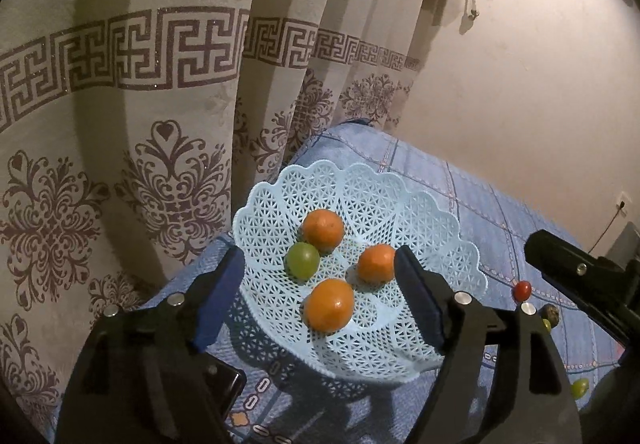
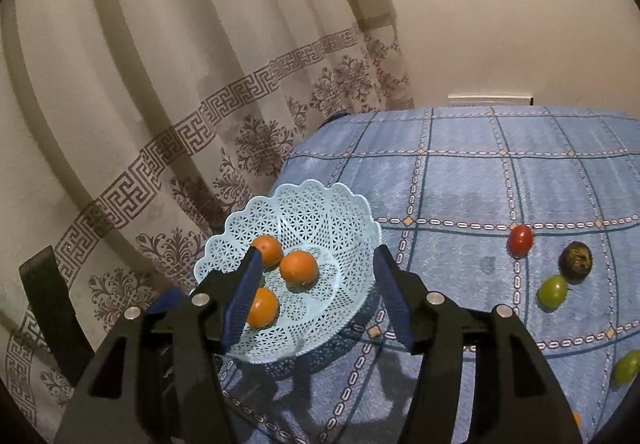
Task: Organize fruits
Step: 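Carry both fruits over the blue basket and open both tools to release, then withdraw both tools and move the right tool toward the green tomato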
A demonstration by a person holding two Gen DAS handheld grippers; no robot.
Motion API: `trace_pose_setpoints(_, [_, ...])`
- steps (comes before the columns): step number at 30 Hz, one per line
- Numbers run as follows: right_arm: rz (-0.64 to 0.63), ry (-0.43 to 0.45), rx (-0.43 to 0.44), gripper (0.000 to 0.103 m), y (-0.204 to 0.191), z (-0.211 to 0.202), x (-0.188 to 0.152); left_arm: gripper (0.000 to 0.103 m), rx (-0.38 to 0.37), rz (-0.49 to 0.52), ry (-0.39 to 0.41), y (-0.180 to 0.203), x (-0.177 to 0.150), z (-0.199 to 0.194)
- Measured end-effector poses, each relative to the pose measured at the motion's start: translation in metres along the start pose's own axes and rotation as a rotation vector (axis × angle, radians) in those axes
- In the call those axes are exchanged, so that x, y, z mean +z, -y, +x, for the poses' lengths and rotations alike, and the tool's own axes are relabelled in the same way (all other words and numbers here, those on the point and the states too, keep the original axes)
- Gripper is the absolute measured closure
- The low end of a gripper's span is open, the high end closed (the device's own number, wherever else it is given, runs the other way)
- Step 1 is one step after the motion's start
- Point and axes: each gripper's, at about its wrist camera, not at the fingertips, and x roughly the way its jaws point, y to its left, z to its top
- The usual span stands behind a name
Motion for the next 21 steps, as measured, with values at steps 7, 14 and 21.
trace_pose_setpoints(7, [0.020, 0.032, -0.034, 0.039, 0.011, -0.016, -0.004, 0.017, -0.017, 0.019, 0.016, 0.008, 0.000, -0.006])
trace_pose_setpoints(14, [0.050, 0.047, -0.073, 0.039, 0.030, -0.031, -0.008, 0.008, -0.050, 0.047, 0.034, 0.018, 0.000, -0.015])
trace_pose_setpoints(21, [0.101, 0.066, -0.117, 0.038, 0.054, -0.047, -0.014, 0.003, -0.079, 0.072, 0.041, 0.027, -0.003, -0.022])
